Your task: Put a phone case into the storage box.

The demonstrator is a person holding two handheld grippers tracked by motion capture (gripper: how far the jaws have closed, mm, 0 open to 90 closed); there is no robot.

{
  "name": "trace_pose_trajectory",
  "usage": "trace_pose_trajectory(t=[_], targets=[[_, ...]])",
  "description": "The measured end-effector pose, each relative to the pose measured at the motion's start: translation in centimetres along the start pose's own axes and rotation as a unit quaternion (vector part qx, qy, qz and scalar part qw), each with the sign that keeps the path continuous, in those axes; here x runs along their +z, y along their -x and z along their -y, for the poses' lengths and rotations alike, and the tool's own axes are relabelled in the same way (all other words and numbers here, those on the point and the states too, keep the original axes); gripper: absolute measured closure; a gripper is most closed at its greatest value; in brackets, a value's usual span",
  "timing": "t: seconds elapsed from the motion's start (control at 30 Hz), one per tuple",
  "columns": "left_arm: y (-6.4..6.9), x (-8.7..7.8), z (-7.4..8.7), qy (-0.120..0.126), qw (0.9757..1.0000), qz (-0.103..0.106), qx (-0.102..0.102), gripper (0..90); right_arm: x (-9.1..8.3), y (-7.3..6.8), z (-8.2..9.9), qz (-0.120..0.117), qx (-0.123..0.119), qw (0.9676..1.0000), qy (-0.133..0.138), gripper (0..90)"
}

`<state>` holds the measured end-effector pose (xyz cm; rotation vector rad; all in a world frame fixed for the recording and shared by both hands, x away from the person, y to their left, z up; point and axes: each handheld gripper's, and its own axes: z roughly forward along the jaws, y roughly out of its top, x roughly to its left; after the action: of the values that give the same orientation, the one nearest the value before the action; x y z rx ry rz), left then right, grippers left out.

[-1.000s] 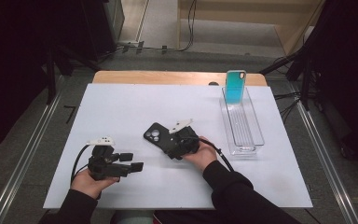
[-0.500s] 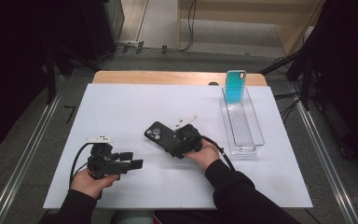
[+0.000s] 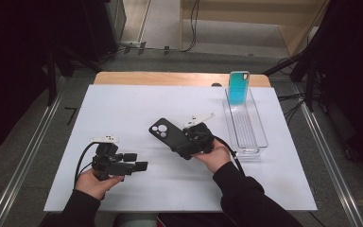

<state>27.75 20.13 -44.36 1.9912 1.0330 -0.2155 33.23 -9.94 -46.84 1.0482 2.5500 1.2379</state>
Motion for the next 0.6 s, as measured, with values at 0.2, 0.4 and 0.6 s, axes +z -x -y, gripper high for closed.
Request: trace_pose_trajectory(t=[0.2, 0.4, 0.6], targets=[[0.2, 0.5, -0.5, -0.006, 1.0000, 0.003, 0.007, 26.3, -2.5, -0.1, 0.2, 0.003, 0.015, 0.9998, 0.015, 13.8], [0.4, 0.9, -0.9, -0.007, 0.9999, 0.007, 0.011, 26.3, -4.3, -0.2, 1.0, 0.002, 0.025, 0.9995, 0.021, 13.8], [0.6, 1.2, -1.3, -0.007, 0.9999, 0.009, 0.009, 26.3, -5.4, -0.6, 1.9, 0.000, 0.033, 0.9992, 0.021, 13.7]])
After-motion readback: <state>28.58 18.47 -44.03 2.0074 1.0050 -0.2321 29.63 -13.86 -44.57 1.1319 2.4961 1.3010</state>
